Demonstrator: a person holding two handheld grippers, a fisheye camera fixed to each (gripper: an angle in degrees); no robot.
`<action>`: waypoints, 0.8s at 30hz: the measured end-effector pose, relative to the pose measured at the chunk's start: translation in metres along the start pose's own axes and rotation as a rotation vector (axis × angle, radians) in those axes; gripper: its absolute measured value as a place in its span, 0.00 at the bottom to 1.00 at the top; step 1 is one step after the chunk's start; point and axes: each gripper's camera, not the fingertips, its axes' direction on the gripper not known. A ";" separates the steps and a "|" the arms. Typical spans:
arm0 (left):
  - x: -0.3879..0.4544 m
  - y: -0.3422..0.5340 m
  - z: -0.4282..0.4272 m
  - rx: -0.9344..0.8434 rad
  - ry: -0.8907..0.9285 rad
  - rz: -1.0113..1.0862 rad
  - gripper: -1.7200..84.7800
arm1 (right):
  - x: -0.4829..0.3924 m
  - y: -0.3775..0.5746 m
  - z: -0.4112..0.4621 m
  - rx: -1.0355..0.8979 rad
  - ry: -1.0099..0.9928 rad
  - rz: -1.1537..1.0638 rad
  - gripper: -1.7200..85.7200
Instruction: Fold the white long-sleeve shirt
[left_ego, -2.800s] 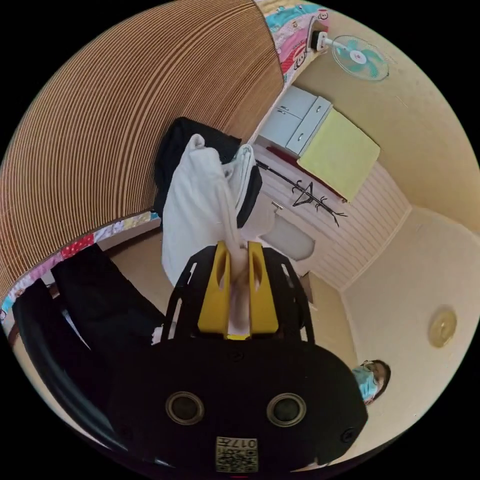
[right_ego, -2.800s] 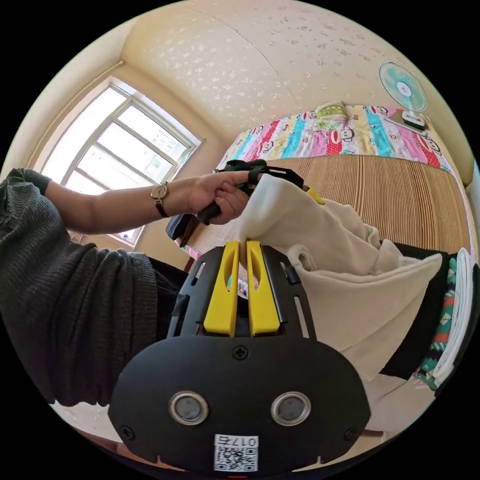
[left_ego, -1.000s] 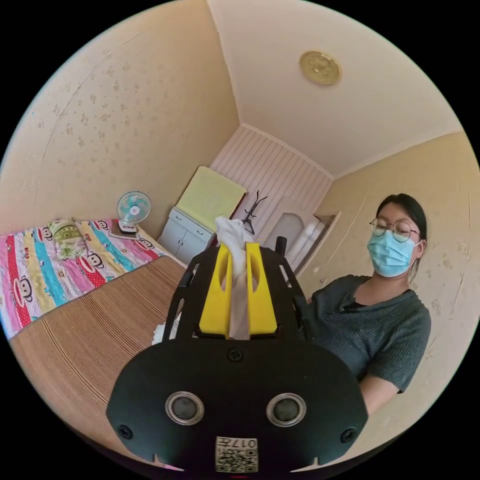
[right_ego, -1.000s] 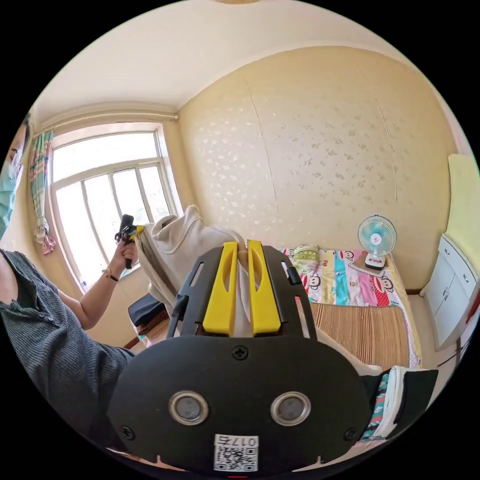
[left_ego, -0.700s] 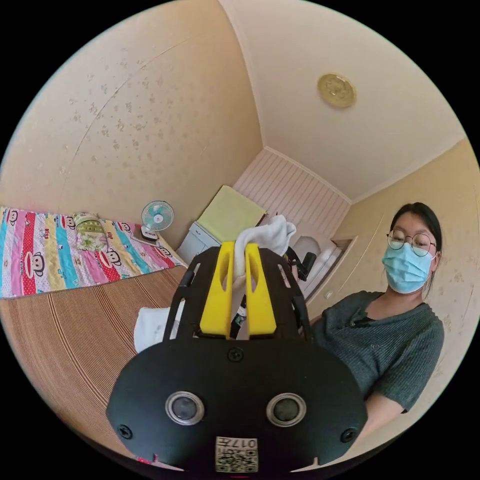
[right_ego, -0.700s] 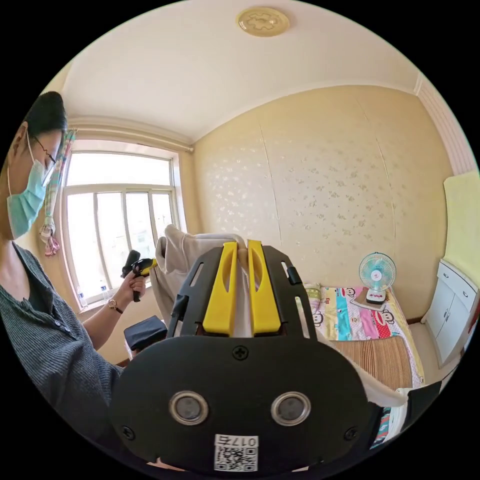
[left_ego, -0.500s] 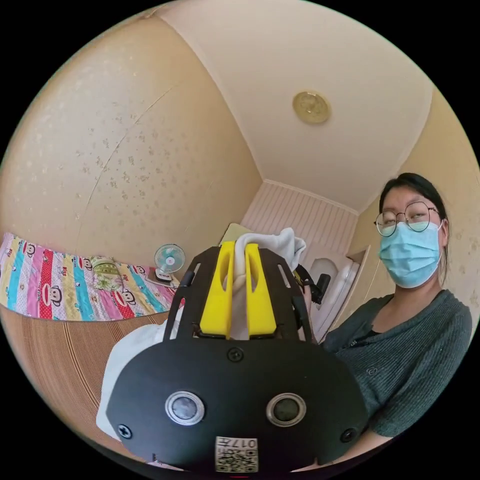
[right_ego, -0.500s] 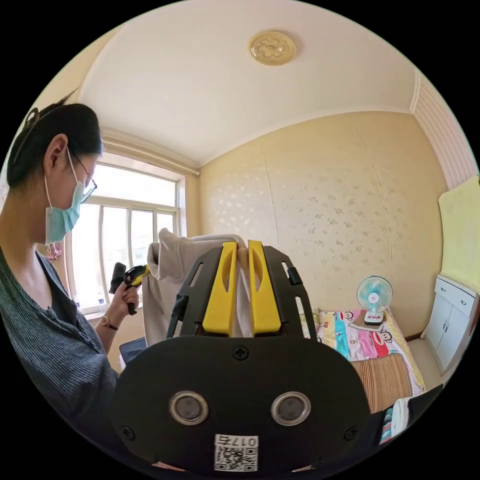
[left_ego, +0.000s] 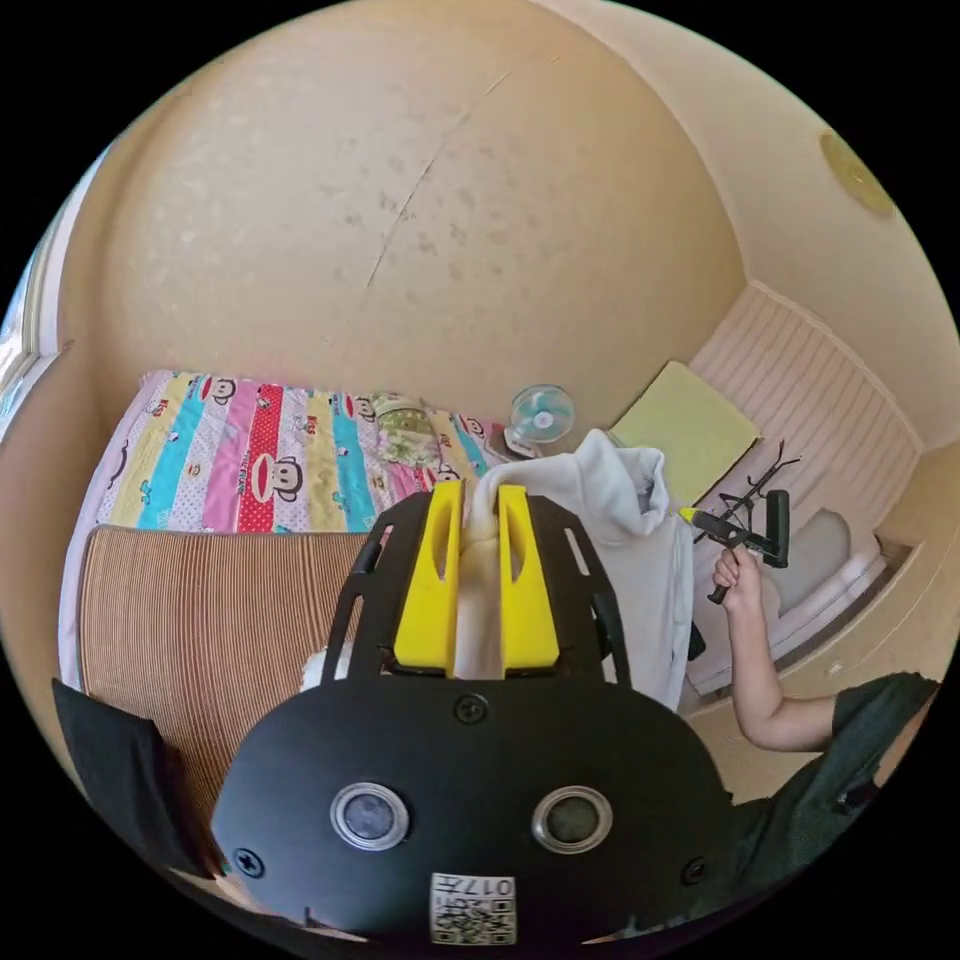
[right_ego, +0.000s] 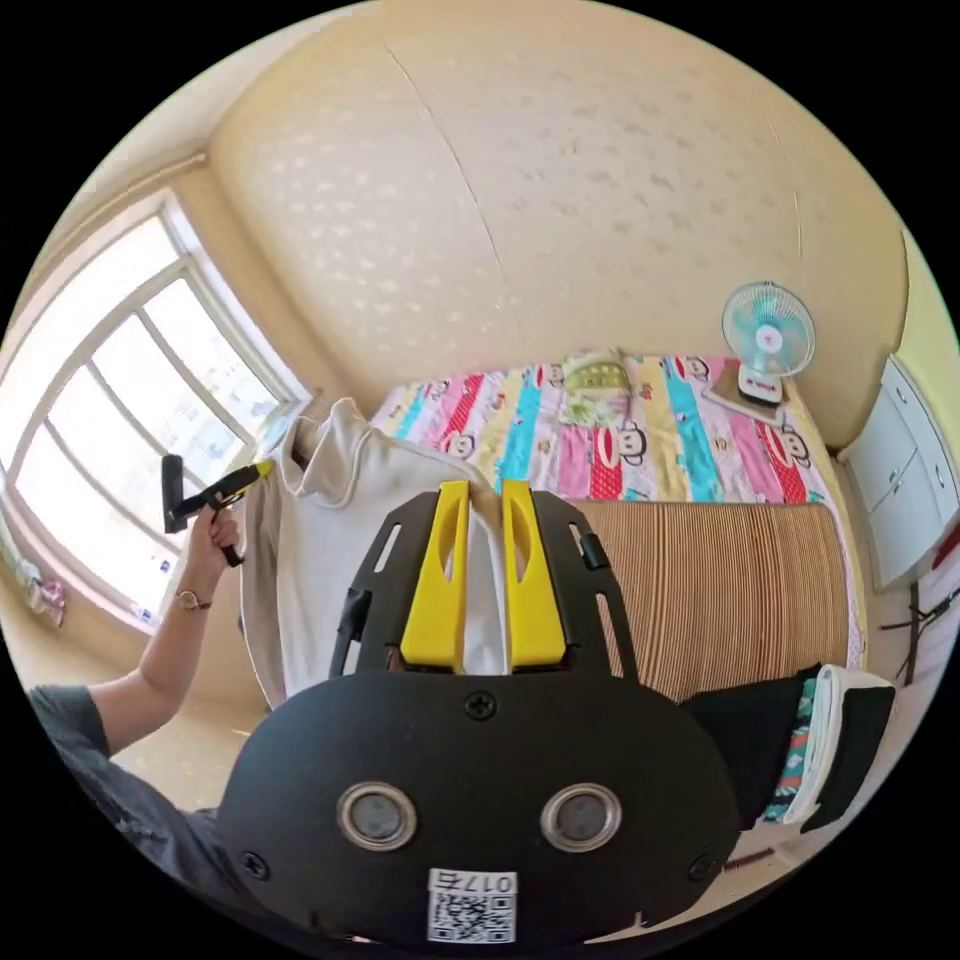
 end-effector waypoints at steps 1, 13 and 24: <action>-0.041 -0.009 0.047 -0.078 -0.052 -0.079 0.10 | 0.014 0.006 0.056 -0.077 0.079 0.055 0.06; -0.157 0.256 0.225 -0.649 -0.182 -0.292 0.11 | 0.043 0.354 0.311 -0.741 -0.111 0.077 0.06; -0.106 0.388 0.202 -0.784 -0.441 -0.129 0.07 | -0.010 0.535 0.288 -0.939 -0.001 -0.263 0.03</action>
